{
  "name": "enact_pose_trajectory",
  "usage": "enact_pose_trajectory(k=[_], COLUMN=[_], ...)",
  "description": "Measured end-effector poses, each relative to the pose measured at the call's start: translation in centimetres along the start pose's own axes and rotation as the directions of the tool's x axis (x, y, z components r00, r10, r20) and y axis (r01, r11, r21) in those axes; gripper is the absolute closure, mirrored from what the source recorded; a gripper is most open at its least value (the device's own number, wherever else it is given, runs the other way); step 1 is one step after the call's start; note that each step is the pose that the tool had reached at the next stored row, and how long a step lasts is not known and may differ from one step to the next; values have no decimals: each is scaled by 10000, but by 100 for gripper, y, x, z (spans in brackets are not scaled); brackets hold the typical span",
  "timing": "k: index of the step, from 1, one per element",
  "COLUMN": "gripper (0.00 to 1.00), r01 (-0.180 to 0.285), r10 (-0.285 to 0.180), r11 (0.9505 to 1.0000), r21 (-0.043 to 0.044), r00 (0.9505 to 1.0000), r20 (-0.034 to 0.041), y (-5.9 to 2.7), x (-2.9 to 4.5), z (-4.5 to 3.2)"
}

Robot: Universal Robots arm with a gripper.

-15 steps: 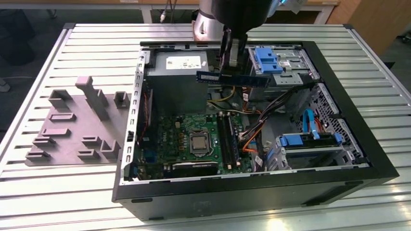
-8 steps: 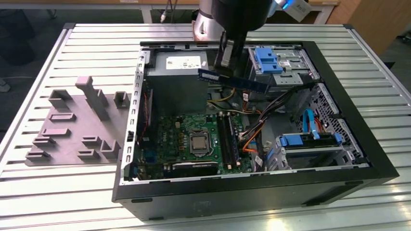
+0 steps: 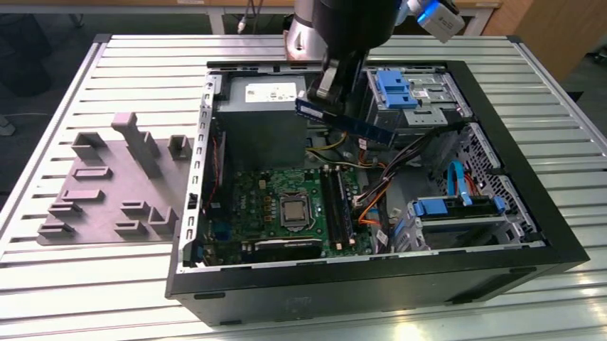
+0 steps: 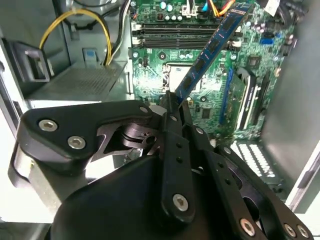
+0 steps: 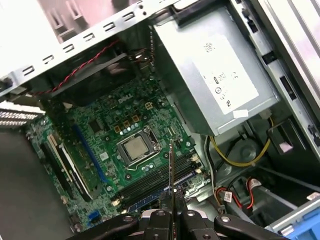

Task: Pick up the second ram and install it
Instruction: 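Insert the second ram into the second slot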

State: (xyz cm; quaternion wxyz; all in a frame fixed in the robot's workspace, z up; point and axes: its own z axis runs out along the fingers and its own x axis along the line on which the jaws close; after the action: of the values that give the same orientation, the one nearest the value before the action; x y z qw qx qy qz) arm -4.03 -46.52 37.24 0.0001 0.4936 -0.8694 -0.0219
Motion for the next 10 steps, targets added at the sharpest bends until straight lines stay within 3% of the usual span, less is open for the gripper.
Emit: enact_pose_trajectory(k=[5, 10], gripper=[86, 86], r01=[-903, -1804], r10=[903, 1803], r11=[9959, 9836], r21=[18, 33], r00=[9959, 9836], r20=[35, 71], y=[-1, -1], x=[1, 1], z=[17, 36])
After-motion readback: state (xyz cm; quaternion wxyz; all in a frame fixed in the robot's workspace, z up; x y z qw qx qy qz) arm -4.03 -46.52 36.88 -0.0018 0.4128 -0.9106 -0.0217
